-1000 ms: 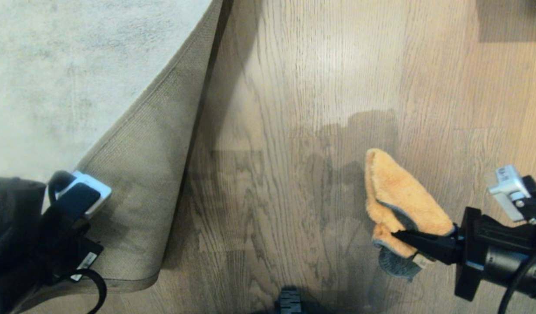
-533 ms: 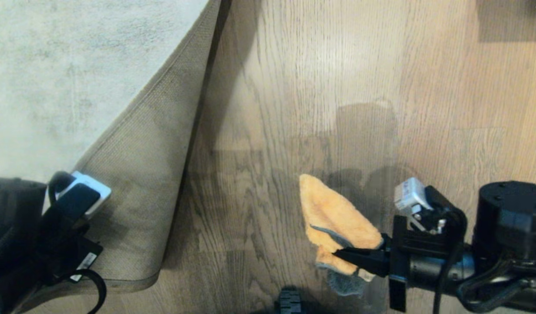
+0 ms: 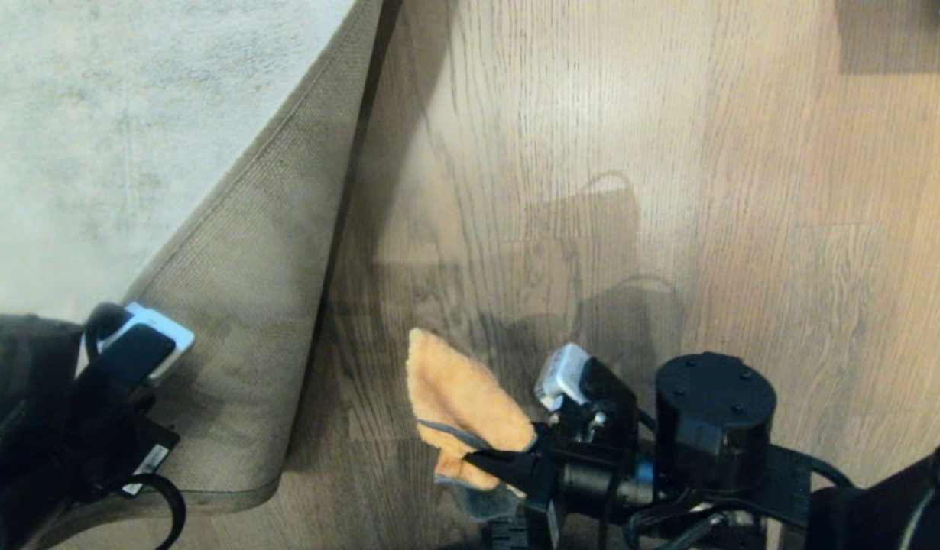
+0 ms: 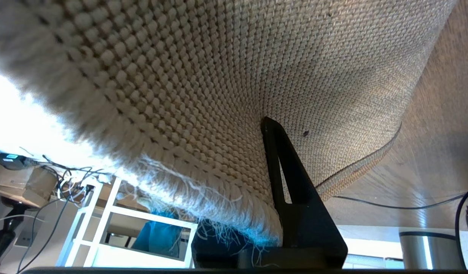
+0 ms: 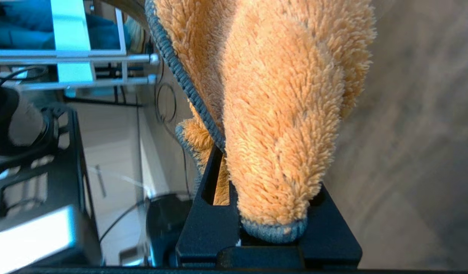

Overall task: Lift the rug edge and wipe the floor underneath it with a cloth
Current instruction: Wipe the floor under the carpet with a rag

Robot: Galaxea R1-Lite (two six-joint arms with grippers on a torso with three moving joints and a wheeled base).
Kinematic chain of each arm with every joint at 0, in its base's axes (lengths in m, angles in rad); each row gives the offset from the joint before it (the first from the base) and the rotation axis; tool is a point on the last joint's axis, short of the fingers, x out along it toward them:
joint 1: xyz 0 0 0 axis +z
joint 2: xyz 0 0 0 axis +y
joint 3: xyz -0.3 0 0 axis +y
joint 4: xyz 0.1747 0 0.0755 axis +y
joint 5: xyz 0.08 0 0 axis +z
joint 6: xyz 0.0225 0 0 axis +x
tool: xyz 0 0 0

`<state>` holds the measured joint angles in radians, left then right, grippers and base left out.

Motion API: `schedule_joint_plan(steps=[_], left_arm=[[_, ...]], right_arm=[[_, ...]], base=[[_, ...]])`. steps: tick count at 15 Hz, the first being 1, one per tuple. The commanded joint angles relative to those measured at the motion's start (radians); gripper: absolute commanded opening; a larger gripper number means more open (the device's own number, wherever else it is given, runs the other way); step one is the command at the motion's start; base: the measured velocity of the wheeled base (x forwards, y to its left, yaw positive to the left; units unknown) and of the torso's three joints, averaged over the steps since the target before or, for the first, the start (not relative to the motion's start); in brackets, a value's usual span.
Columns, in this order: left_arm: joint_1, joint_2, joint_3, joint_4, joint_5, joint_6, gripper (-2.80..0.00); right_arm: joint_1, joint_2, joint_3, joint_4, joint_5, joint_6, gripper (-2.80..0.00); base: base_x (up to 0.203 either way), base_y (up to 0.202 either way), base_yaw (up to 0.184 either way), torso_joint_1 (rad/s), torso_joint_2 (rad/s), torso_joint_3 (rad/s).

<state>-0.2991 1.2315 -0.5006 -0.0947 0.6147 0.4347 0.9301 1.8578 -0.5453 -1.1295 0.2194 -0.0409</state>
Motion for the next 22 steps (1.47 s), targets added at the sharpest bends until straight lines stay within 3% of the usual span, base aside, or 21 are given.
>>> schedule_joint_plan(steps=[1, 9, 14, 20, 22], left_arm=[[0.002, 0.002, 0.001, 0.001, 0.004, 0.003, -2.8], [0.005, 0.01, 0.002, 0.003, 0.004, -0.001, -2.8], [0.005, 0.013, 0.008, 0.001, 0.004, -0.004, -2.8], [0.005, 0.024, 0.008, 0.0, 0.014, -0.005, -2.8], [0.005, 0.025, 0.01, 0.0, 0.014, -0.005, -2.8]], right_arm=[[0.058, 0.107, -0.023, -0.042, -0.044, 0.004, -2.8], [0.107, 0.38, -0.15, -0.239, -0.083, 0.026, -2.8], [0.119, 0.514, -0.277, -0.285, -0.084, 0.049, -2.8], [0.127, 0.64, -0.315, -0.384, -0.086, 0.073, -2.8], [0.125, 0.667, -0.367, -0.381, -0.157, 0.076, -2.8]], base=[[0.0, 0.0, 0.0, 0.0, 0.0, 0.0], [0.0, 0.0, 0.0, 0.0, 0.0, 0.0], [0.0, 0.0, 0.0, 0.0, 0.0, 0.0], [0.0, 0.0, 0.0, 0.0, 0.0, 0.0], [0.0, 0.0, 0.0, 0.0, 0.0, 0.0]])
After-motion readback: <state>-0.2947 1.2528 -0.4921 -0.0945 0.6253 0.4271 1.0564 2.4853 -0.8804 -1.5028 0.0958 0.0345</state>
